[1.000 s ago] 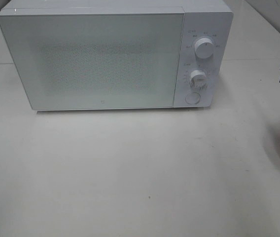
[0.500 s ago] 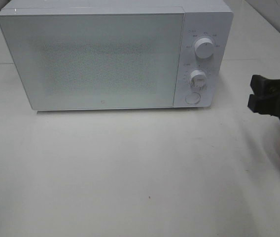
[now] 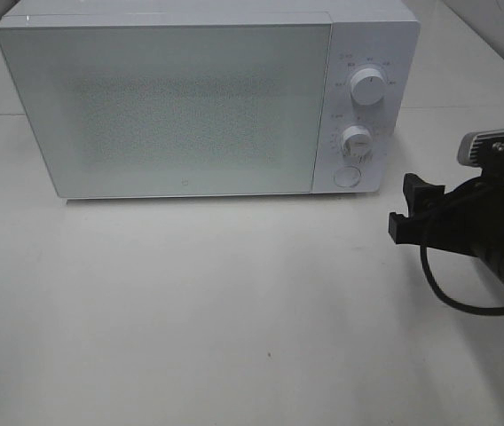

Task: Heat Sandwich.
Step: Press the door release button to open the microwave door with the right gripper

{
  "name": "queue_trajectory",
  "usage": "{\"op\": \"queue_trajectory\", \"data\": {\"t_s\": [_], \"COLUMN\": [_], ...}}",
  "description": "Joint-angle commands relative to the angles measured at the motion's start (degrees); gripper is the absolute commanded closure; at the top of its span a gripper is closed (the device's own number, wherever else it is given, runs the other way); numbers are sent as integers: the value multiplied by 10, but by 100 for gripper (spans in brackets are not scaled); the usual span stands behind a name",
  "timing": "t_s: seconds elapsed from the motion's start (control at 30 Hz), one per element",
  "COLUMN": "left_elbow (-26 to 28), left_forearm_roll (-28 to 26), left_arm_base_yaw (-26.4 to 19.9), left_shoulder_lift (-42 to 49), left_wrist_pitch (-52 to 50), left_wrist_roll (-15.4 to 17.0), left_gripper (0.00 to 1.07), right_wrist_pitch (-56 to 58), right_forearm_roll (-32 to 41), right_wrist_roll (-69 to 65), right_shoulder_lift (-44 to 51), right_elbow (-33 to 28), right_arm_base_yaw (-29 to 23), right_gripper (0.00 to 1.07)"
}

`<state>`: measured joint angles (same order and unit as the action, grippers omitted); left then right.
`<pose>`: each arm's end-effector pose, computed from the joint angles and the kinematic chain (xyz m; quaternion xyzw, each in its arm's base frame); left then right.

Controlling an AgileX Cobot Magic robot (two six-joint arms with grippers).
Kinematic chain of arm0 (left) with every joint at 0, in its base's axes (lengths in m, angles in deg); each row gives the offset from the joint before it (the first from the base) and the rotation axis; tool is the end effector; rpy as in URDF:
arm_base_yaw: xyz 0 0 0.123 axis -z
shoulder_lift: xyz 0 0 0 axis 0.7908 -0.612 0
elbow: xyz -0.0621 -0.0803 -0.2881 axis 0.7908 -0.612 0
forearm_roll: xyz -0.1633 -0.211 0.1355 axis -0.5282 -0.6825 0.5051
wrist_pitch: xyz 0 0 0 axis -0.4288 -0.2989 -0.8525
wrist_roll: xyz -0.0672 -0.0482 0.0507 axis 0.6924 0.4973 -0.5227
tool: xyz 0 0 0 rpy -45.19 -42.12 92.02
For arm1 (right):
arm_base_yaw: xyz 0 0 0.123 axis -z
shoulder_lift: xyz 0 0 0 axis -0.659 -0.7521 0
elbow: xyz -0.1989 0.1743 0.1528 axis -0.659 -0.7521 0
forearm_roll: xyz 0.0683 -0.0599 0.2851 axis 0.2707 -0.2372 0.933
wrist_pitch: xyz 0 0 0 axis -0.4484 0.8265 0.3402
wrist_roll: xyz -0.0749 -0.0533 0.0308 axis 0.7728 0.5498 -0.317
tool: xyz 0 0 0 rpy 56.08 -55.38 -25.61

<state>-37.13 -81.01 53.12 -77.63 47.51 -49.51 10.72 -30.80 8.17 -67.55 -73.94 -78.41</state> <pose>0.0181 -0.0003 0.3021 -0.0081 0.8520 -0.0128 0.5234 0.2124 0.0890 0.1299 -0.0393 0.7627 -0.0305 0.6448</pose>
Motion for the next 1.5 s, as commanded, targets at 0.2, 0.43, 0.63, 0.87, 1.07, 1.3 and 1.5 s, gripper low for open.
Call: {"op": "queue_trajectory", "data": {"t_s": [0.2, 0.43, 0.63, 0.87, 1.07, 1.3, 1.5], "left_elbow": [0, 0, 0, 0, 0, 0, 0], "left_forearm_roll": [-3, -3, -3, -3, -3, -3, -3], "left_arm_base_yaw": [-2, -2, -2, -2, -2, -2, -2], "left_shoulder_lift": [13, 13, 13, 13, 13, 13, 13], "left_wrist_pitch": [-3, -3, -3, -3, -3, -3, -3], "left_wrist_roll": [-1, -1, -1, -1, -1, -1, -1], "left_gripper": [9, 9, 9, 9, 9, 9, 9], "right_wrist_pitch": [-45, -53, -53, -53, -50, -18, -5], "right_forearm_roll": [80, 101, 100, 100, 100, 99, 99], "right_wrist_roll": [7, 7, -17, -209, -379, -685, -836], "right_shoulder_lift": [-40, -45, -45, -45, -45, -45, -45], "right_elbow": [2, 2, 2, 2, 2, 2, 2], "right_arm_base_yaw": [-82, -103, -103, -103, -103, -103, -103], "right_gripper": [32, 32, 32, 32, 32, 32, 35]}}
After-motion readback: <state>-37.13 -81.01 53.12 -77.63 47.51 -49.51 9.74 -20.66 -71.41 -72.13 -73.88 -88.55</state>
